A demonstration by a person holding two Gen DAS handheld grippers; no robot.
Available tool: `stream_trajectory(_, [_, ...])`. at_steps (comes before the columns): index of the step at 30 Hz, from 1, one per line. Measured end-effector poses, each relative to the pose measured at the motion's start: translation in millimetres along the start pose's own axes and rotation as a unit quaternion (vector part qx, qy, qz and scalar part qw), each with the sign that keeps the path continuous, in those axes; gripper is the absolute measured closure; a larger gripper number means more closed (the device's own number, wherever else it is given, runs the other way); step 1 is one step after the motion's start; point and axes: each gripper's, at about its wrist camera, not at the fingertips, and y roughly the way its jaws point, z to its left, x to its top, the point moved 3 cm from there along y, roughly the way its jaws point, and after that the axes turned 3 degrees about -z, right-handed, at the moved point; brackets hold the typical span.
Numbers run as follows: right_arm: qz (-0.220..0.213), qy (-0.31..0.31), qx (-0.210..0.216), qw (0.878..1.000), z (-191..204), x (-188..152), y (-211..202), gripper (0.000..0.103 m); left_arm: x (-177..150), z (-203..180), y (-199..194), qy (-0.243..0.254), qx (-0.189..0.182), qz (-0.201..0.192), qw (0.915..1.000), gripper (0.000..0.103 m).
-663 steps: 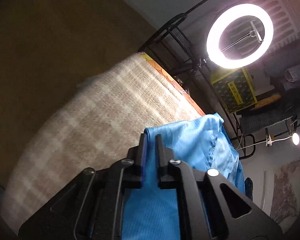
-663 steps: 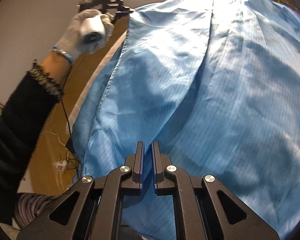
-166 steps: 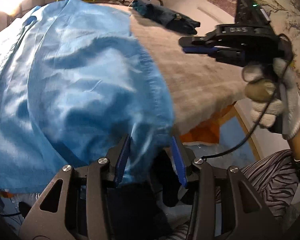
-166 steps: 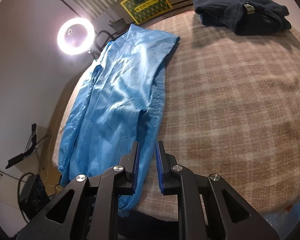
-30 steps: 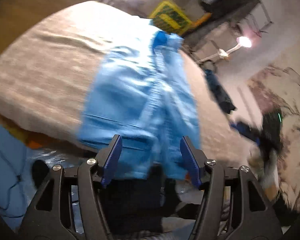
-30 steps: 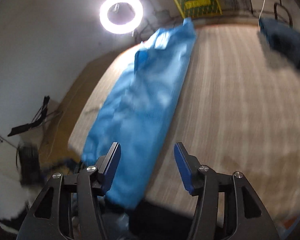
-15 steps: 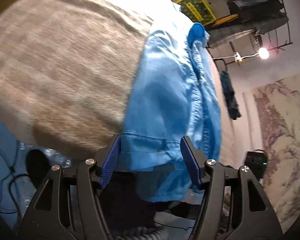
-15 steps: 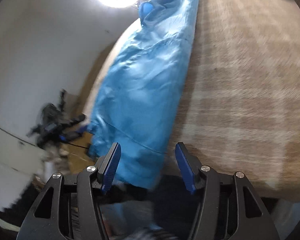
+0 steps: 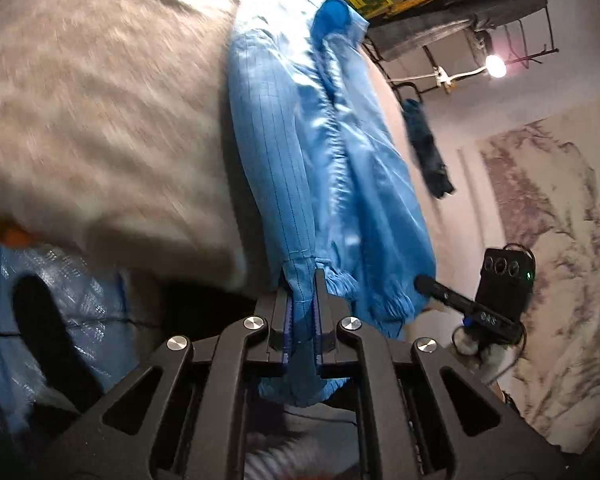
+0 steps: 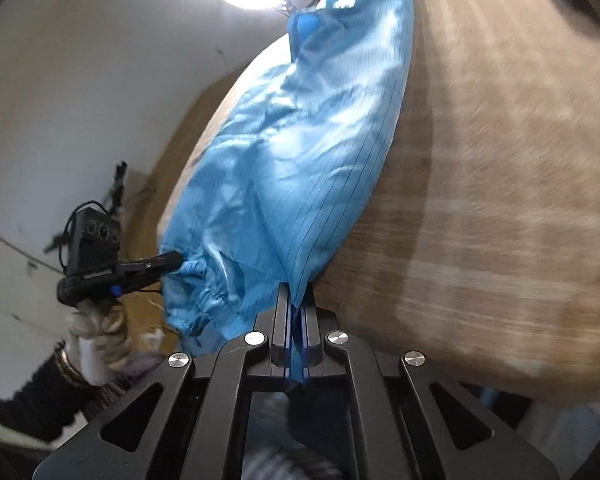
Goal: Fold large clothes
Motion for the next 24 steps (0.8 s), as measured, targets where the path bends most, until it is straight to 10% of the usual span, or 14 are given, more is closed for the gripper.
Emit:
stream_trajectory(5, [0.003,0.008,-0.017,1.000,-13.4,-7.1,-12.3,0.100,-28.8,-7.1,20.3,0.016,0.012,0.018,0.9996,0.097])
stream_trajectory(11, [0.038,0.022,-0.004,0.999,-26.0,-18.0,1.7,0.069,-21.7,16.1,12.2,-0.030,0.007,0.013,0.9994,0.050])
stream_trajectory(21, [0.104,0.036,0.056,0.992,-25.4,-32.0,42.4,0.066,-27.7,16.9,52.0,-0.027,-0.005,0.057,0.9980,0.050])
stream_trajectory(24, [0.111,0.039,0.076,0.990,-22.1,-34.3,47.7,0.097,-29.4,10.0,58.2,-0.022,-0.018,0.068,0.9973,0.082])
